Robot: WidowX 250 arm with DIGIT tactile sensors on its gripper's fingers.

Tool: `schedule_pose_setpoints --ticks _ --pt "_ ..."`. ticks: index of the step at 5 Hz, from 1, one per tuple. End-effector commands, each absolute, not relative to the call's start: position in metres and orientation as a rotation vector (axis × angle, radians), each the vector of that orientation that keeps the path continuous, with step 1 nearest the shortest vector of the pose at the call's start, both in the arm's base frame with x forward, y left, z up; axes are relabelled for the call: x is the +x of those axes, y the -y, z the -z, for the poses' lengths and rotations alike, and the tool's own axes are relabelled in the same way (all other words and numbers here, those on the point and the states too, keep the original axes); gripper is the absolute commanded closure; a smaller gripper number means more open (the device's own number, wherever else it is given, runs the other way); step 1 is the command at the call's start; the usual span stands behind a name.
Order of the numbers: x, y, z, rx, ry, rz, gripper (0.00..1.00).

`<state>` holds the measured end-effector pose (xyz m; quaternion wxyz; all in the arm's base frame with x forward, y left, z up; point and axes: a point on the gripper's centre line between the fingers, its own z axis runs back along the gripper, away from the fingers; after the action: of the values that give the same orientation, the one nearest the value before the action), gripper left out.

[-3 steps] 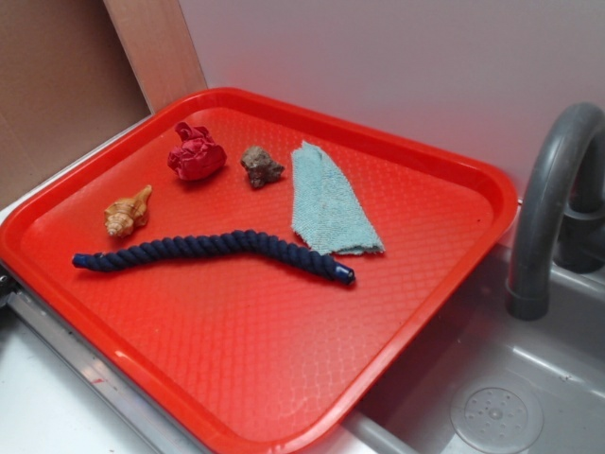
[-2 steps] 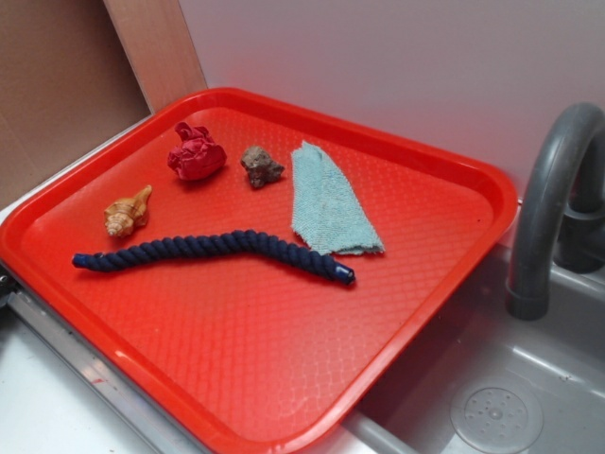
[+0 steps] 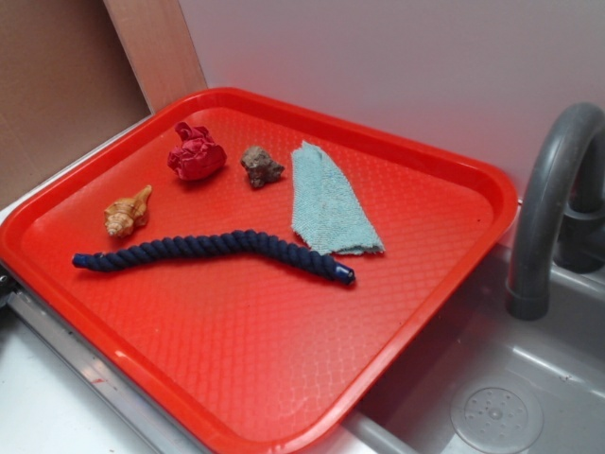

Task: Grab the blue rope.

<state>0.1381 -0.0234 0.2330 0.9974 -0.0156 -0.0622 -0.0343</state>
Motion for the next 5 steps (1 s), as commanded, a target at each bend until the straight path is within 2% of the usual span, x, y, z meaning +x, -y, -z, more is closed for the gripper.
schedule_pose_setpoints --ticks 1,2,3,4,5 --pt "0.192 0.057 -0.216 0.057 0.212 0.427 0.00" --pt "0.200 0.088 -0.190 0.036 0.238 0.676 0.00" --pt "0.192 0.109 -0.170 -0.002 0.208 0.766 0.00" --pt "0.194 0.117 -0.149 -0.051 0.164 0.796 0.00" --pt "0.200 0.124 -0.122 -0.041 0.090 0.775 0.00"
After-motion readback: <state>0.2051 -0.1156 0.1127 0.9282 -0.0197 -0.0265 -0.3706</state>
